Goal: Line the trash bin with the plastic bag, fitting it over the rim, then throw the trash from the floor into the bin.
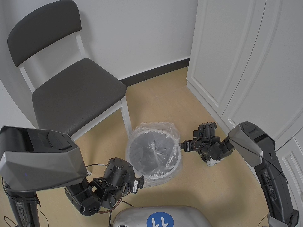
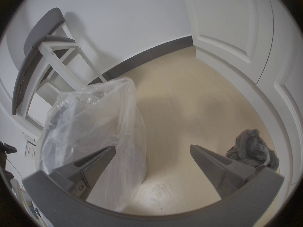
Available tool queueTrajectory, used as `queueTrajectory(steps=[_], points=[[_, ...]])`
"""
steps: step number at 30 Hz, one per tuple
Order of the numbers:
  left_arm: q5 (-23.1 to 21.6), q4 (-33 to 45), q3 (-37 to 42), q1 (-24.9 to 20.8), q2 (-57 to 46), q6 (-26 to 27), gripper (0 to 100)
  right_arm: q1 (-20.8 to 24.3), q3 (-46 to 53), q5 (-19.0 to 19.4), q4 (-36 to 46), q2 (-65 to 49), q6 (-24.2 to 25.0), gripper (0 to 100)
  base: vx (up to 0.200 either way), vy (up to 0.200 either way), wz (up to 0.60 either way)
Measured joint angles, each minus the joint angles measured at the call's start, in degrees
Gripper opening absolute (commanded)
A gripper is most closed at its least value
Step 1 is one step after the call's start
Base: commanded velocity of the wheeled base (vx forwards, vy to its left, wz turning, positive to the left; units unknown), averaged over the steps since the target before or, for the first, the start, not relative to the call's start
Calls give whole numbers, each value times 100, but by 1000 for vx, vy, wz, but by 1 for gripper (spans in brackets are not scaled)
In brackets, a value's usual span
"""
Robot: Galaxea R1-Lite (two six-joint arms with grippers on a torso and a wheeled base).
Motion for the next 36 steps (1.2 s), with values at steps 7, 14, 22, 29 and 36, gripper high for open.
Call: queueTrajectory(steps=[7,14,22,29,36], points=[[-2,-61,-4,-1,33,9,100,37,-1058,-46,1129,384,11,100,0,0,0],[0,-384,22,29,124,17,100,41,-1862,-288,2267,758,-24,100,0,0,0],[1,-435,29,41,188,15,100,28,-1987,-388,2402,963,-22,100,0,0,0],[6,-441,24,55,206,4,100,12,-1993,-503,2349,972,18,100,0,0,0],[11,-466,18,55,201,0,100,-38,-1353,-471,1788,664,27,100,0,0,0]])
